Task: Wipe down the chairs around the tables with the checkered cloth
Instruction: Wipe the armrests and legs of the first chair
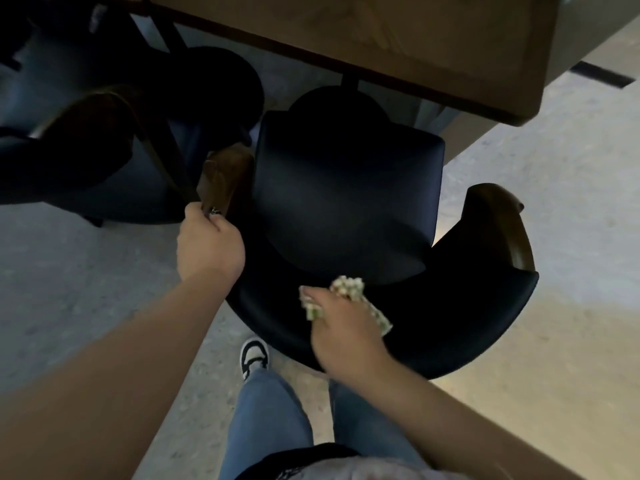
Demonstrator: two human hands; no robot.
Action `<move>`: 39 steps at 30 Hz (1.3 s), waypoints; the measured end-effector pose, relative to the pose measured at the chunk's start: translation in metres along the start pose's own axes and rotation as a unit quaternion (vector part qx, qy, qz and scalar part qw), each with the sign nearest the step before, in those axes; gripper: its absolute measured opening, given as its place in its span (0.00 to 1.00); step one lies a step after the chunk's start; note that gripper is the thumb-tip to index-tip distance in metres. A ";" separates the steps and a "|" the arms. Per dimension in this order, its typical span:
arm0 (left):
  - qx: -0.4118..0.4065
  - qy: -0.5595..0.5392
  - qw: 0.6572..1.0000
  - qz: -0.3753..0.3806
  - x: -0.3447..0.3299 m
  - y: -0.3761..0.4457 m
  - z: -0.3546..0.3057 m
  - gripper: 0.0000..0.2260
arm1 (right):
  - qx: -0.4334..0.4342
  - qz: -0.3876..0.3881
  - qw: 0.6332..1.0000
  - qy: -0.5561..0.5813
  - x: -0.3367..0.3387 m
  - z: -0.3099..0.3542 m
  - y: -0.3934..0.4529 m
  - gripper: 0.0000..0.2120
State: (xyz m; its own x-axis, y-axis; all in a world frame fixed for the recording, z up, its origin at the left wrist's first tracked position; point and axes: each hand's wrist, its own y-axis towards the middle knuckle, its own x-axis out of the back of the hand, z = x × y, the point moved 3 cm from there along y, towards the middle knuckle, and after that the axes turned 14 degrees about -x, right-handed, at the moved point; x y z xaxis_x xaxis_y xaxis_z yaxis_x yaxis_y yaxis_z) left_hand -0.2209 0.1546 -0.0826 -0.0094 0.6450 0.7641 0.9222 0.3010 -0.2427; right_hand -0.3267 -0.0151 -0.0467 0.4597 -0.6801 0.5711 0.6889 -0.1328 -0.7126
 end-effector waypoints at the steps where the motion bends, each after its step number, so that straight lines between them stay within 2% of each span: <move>1: -0.002 -0.002 1.000 0.003 0.000 0.000 0.001 0.14 | 0.008 -0.023 0.999 0.022 -0.008 0.012 -0.004 0.27; 5: 0.003 -0.029 1.000 0.009 0.000 0.001 0.003 0.15 | -0.007 -0.125 0.991 0.052 -0.032 0.037 -0.009 0.29; 9: -0.029 -0.082 0.996 0.009 -0.001 -0.001 0.003 0.18 | -0.004 -0.231 0.972 -0.038 -0.044 0.046 -0.011 0.29; 13: -0.057 -0.118 0.991 0.001 0.000 -0.005 0.001 0.25 | -0.034 -0.304 0.949 -0.081 -0.044 0.052 -0.017 0.25; 16: -0.062 -0.155 0.986 0.004 0.000 -0.005 0.003 0.26 | -0.044 -0.311 0.943 -0.111 -0.045 0.054 -0.018 0.24; 24: -0.056 -0.250 0.967 0.003 -0.003 -0.007 0.007 0.21 | -0.016 -0.330 0.939 -0.100 -0.053 0.047 -0.009 0.22; 28: -0.111 -0.264 0.958 -0.005 -0.003 -0.007 0.009 0.20 | 0.016 -0.338 0.938 -0.071 -0.054 0.042 -0.006 0.21; 34: -0.179 -0.301 0.936 -0.015 -0.006 -0.005 0.015 0.24 | 0.068 -0.351 0.931 -0.071 -0.056 0.038 -0.005 0.18; 39: -0.191 -0.363 0.912 -0.025 -0.012 0.001 0.023 0.26 | 0.115 -0.382 0.914 -0.078 -0.057 0.033 -0.006 0.15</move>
State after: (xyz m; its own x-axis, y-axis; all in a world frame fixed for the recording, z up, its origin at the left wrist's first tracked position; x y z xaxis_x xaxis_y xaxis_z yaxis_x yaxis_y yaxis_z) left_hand -0.2292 0.1630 -0.1058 -0.1797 0.9739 0.1384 0.9798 0.1646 0.1136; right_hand -0.3382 0.0482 -0.0611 -0.1431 -0.3395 0.9297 0.9336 -0.3582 0.0129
